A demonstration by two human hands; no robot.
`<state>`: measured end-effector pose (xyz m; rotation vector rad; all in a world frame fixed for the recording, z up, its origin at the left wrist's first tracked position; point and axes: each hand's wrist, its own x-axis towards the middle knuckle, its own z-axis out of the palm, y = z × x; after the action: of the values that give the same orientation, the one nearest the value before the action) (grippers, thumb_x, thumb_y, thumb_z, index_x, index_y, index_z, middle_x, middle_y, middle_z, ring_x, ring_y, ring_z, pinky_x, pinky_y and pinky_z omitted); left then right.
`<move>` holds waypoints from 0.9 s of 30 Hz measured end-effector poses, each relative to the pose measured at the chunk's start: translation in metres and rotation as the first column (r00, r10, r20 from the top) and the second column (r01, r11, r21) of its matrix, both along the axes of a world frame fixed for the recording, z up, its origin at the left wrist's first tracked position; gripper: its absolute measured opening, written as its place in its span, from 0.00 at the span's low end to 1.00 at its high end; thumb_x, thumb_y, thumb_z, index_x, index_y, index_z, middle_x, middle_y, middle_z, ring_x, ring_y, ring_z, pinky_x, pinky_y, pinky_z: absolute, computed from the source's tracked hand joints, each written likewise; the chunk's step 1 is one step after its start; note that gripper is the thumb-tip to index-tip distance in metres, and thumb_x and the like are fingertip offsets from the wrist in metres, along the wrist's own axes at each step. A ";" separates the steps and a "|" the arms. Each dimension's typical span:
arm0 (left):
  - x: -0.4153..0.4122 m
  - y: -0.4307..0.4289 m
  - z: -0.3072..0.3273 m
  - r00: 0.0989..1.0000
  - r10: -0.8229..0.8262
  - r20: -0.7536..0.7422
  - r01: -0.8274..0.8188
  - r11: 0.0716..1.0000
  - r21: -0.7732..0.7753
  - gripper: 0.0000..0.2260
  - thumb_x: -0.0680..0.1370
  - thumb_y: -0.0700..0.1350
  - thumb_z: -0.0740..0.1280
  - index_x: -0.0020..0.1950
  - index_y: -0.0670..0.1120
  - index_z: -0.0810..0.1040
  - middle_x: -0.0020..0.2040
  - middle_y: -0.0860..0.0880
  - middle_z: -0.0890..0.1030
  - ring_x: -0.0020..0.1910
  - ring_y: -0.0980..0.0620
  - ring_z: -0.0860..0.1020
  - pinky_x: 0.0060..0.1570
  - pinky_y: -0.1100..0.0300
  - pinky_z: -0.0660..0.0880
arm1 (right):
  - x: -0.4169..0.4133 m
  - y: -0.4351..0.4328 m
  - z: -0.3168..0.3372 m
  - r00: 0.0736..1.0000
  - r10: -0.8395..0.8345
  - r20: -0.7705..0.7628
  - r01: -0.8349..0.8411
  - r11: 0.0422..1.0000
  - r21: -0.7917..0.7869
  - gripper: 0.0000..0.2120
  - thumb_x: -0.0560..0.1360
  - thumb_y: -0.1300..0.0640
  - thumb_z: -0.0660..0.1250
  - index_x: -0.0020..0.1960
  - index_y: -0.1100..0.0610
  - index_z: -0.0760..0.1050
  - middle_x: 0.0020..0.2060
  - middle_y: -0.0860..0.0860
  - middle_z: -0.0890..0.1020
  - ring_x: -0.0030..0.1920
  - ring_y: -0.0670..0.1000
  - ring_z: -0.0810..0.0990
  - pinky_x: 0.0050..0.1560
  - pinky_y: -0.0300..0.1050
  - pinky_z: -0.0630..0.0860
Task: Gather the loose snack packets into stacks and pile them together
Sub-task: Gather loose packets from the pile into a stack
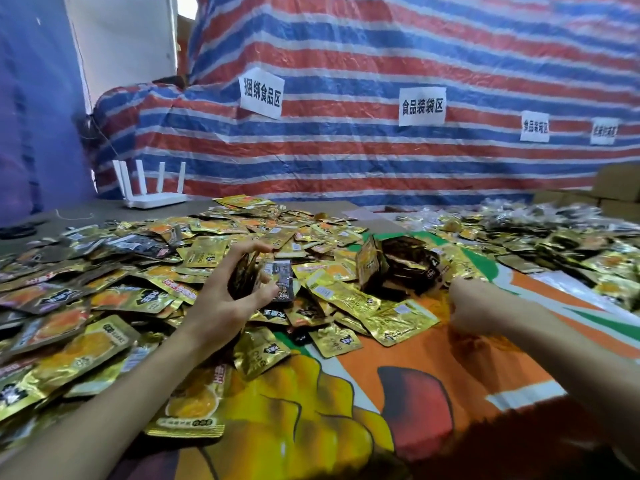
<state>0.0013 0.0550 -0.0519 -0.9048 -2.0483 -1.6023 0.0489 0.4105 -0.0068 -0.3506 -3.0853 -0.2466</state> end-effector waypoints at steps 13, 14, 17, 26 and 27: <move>-0.001 -0.003 0.008 0.990 0.001 0.144 -0.034 0.974 0.224 0.27 0.66 0.39 0.71 0.64 0.55 0.75 0.44 0.40 0.77 0.40 0.47 0.78 0.41 0.52 0.77 | -0.004 -0.020 0.041 0.919 -0.030 -0.393 -0.004 0.996 -0.086 0.05 0.73 0.65 0.66 0.41 0.61 0.81 0.34 0.56 0.82 0.34 0.56 0.80 0.37 0.49 0.82; -0.001 -0.004 0.010 0.984 -0.012 0.176 -0.036 0.964 0.264 0.29 0.64 0.37 0.71 0.64 0.54 0.75 0.44 0.40 0.77 0.40 0.46 0.77 0.41 0.49 0.77 | -0.006 -0.032 0.046 0.895 0.010 -0.445 -0.075 0.989 -0.129 0.06 0.74 0.65 0.67 0.42 0.60 0.83 0.36 0.56 0.83 0.35 0.56 0.81 0.39 0.52 0.83; -0.002 -0.009 0.013 0.956 -0.080 0.281 -0.025 0.936 0.352 0.31 0.63 0.36 0.69 0.67 0.46 0.75 0.46 0.42 0.81 0.41 0.44 0.77 0.38 0.49 0.76 | -0.014 -0.081 0.053 0.841 0.162 -0.515 -0.360 0.880 -0.310 0.07 0.77 0.62 0.68 0.46 0.59 0.85 0.41 0.54 0.85 0.38 0.50 0.81 0.42 0.48 0.81; 0.005 -0.018 0.023 0.775 -0.341 0.532 0.028 0.860 0.510 0.30 0.62 0.38 0.70 0.64 0.34 0.75 0.41 0.45 0.79 0.36 0.45 0.74 0.38 0.54 0.74 | -0.056 -0.206 0.032 0.815 0.301 -0.494 -0.572 0.285 -0.769 0.04 0.77 0.57 0.72 0.45 0.57 0.84 0.41 0.52 0.83 0.38 0.46 0.79 0.30 0.32 0.74; 0.005 -0.019 0.025 0.768 -0.329 0.549 0.000 0.858 0.514 0.27 0.61 0.38 0.70 0.60 0.35 0.76 0.41 0.43 0.77 0.34 0.45 0.75 0.35 0.55 0.75 | -0.061 -0.212 0.026 0.818 0.273 -0.506 -0.568 0.253 -0.783 0.05 0.77 0.57 0.73 0.45 0.57 0.84 0.41 0.53 0.84 0.38 0.46 0.78 0.32 0.33 0.75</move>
<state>0.0062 0.0355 -0.0267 -0.3951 -1.7751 -2.6486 -0.0121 0.1989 0.0195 0.4763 -2.4915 1.4756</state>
